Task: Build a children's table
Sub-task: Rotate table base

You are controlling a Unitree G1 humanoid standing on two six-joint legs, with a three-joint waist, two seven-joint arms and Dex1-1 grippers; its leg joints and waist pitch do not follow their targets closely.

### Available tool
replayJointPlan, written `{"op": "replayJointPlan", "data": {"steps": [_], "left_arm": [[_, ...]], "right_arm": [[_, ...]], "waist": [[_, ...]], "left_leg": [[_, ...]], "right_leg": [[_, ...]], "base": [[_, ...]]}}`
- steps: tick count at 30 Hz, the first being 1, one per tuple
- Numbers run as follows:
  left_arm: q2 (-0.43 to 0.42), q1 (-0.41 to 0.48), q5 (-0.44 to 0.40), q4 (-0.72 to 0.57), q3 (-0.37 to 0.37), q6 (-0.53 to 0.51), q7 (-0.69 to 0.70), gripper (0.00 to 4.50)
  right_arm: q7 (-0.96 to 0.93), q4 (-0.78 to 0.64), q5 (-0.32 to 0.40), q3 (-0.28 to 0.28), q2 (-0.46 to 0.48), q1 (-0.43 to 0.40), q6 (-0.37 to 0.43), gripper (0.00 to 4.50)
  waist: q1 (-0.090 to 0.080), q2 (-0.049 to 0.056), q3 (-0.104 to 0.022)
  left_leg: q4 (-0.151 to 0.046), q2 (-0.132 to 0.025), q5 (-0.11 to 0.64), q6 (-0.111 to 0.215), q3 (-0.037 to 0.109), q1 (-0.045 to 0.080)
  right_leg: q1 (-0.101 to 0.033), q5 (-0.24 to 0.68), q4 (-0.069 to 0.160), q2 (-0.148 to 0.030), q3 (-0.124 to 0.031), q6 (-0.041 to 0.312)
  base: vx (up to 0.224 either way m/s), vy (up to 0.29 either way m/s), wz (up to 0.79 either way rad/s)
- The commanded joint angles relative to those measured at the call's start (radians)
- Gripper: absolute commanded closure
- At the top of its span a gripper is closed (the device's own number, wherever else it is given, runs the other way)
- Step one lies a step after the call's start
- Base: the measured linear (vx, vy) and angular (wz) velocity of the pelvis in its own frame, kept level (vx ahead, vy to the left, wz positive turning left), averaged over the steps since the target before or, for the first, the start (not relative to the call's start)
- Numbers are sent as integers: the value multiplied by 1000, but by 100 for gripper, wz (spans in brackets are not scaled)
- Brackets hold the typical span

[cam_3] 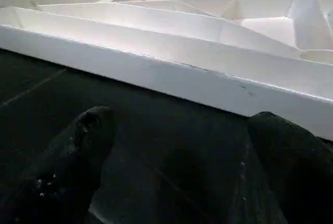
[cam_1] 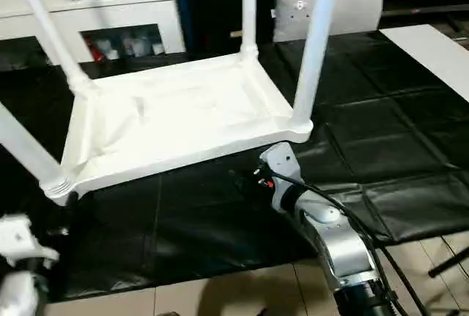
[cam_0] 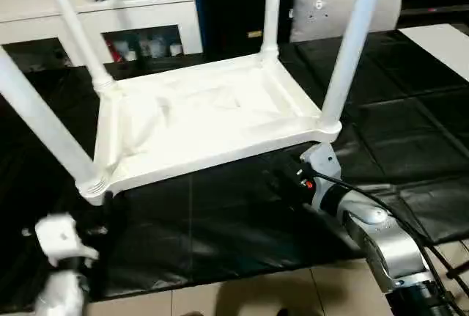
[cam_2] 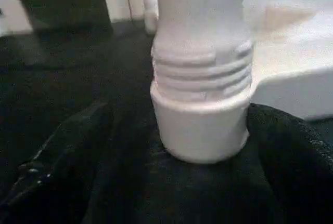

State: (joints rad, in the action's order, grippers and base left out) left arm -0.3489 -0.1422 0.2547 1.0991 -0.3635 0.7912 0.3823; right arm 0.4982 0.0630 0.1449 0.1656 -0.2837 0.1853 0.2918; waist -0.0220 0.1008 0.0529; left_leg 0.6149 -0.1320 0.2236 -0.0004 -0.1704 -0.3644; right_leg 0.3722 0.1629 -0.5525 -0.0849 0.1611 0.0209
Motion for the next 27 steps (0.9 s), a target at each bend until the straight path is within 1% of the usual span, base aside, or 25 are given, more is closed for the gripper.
{"op": "replayJointPlan", "data": {"steps": [1,2,3,5,6,7,8,9,10,11,12,13,14,15,16,17,18,19,20,22,23,24,25,26,27], "left_arm": [[-12,4,21,70,-31,-46,23,1],[-25,-8,29,89,-42,-54,36,1],[-49,-30,51,119,-67,-70,54,1],[-75,-50,65,138,-79,-91,89,1],[-85,-61,78,133,-79,-86,130,1],[-78,-61,91,95,-73,-61,154,1],[-70,-66,105,62,-70,-31,185,1],[-36,-30,111,-188,-11,-18,169,1],[-36,-30,111,-188,-11,-18,169,1],[-18,-12,104,-336,27,-64,148,1],[-3,0,97,-476,62,-133,126,1],[1,6,97,-520,72,-159,120,1],[4,13,100,-573,83,-189,111,1],[4,20,103,-622,92,-216,102,1],[1,27,108,-705,106,-267,88,1],[-4,29,114,-795,119,-328,69,1],[-4,29,114,-795,119,-328,69,1],[-11,26,116,-890,124,-401,33,1],[-15,27,115,-916,123,-422,21,1],[-37,39,121,-981,114,-484,-3,1],[-48,53,132,-1026,111,-532,-14,1],[-48,53,132,-1026,111,-532,-14,1],[-59,63,164,-1056,113,-587,-8,1],[-65,64,175,-1059,116,-611,-4,1],[-69,64,177,-1064,115,-641,-5,1]], "right_arm": [[-4,1,-11,-3,2,3,-6,0],[-3,1,-11,-4,3,4,-6,0],[-3,3,-11,-4,3,8,-7,0],[-1,6,-11,-5,4,12,-8,0],[1,11,-11,-5,3,15,-10,0],[1,14,-11,-4,3,17,-11,0],[2,16,-13,-3,4,18,-12,0],[3,25,-15,-3,5,22,-16,0],[3,25,-15,-3,5,22,-16,0],[4,28,-16,-1,4,23,-17,0],[4,28,-17,0,4,21,-17,0],[4,27,-17,0,4,21,-17,0],[5,26,-17,-1,4,20,-17,0],[5,25,-17,-1,4,20,-16,0],[5,23,-17,-1,3,19,-15,0],[5,23,-17,-1,3,19,-15,0],[5,23,-17,-1,3,19,-15,0],[8,29,-17,0,2,21,-18,0],[9,31,-17,1,2,22,-20,0],[12,36,-21,2,3,25,-21,0],[13,38,-23,2,5,26,-22,0],[13,38,-23,2,5,26,-22,0],[15,44,-24,3,6,30,-22,0],[15,48,-24,3,6,32,-24,0],[16,53,-26,5,7,34,-25,0]], "waist": [[4,-5,-32],[4,-4,-34],[7,-5,-37],[14,-4,-40],[16,-4,-41],[19,-6,-45],[20,-3,-47],[33,2,-56],[38,1,-55],[49,0,-57],[61,0,-59],[69,-2,-60],[75,-4,-57],[84,-5,-56],[86,-7,-57],[91,-7,-54],[93,-6,-54],[95,-9,-49],[98,-11,-50],[95,-12,-45],[93,-14,-45],[90,-13,-44],[86,-15,-45],[85,-17,-46],[79,-14,-47]], "left_leg": [[-107,-107,536,-37,84,9],[-109,-110,533,-40,85,7],[-107,-109,523,-38,80,12],[-106,-110,477,-31,75,9],[-107,-112,453,-25,75,4],[-107,-115,438,-24,74,5],[-107,-118,418,-22,73,2],[-108,-131,365,-26,65,5],[-112,-139,343,-25,65,-2],[-109,-133,322,-22,51,7],[-106,-132,293,-12,48,3],[-107,-136,275,-12,46,5],[-105,-133,260,-5,45,4],[-101,-126,254,2,40,4],[-100,-126,251,2,40,6],[-101,-127,258,-2,42,5],[-101,-128,268,-9,41,7],[-102,-123,291,-11,41,7],[-102,-125,302,-22,45,8],[-101,-117,322,-22,46,6],[-100,-115,334,-24,46,9],[-99,-114,336,-25,47,8],[-98,-113,335,-22,47,8],[-97,-112,332,-20,48,9],[-96,-108,329,-13,48,8]], "right_leg": [[-19,605,94,-116,-79,1],[-21,586,90,-118,-81,12],[-15,563,89,-119,-86,29],[-17,513,80,-122,-94,64],[-20,486,75,-124,-98,79],[-21,463,71,-125,-99,89],[-23,430,66,-127,-102,103],[-25,300,49,-128,-107,160],[-32,253,44,-132,-110,181],[-24,202,41,-121,-107,201],[-33,167,32,-123,-108,212],[-35,147,29,-125,-110,218],[-32,143,29,-121,-109,219],[-33,176,30,-118,-107,204],[-32,188,31,-116,-107,199],[-32,219,34,-116,-108,192],[-32,235,33,-116,-109,188],[-29,286,42,-112,-107,172],[-32,309,39,-115,-109,166],[-30,369,47,-111,-107,144],[-28,408,50,-111,-108,130],[-29,424,50,-112,-107,125],[-28,449,55,-111,-106,113],[-28,456,55,-111,-105,110],[-25,472,60,-105,-102,95]], "base": [[0,0,0],[0,0,0],[0,0,0],[0,0,0],[0,0,0],[0,0,0],[0,0,0],[0,0,0],[0,0,0],[0,0,0],[0,0,0],[0,0,0],[0,0,0],[0,0,0],[0,0,0],[0,0,0],[0,0,0],[0,0,0],[0,0,0],[0,0,0],[0,0,0],[0,0,0],[0,0,0],[0,0,0],[0,0,0]]}}
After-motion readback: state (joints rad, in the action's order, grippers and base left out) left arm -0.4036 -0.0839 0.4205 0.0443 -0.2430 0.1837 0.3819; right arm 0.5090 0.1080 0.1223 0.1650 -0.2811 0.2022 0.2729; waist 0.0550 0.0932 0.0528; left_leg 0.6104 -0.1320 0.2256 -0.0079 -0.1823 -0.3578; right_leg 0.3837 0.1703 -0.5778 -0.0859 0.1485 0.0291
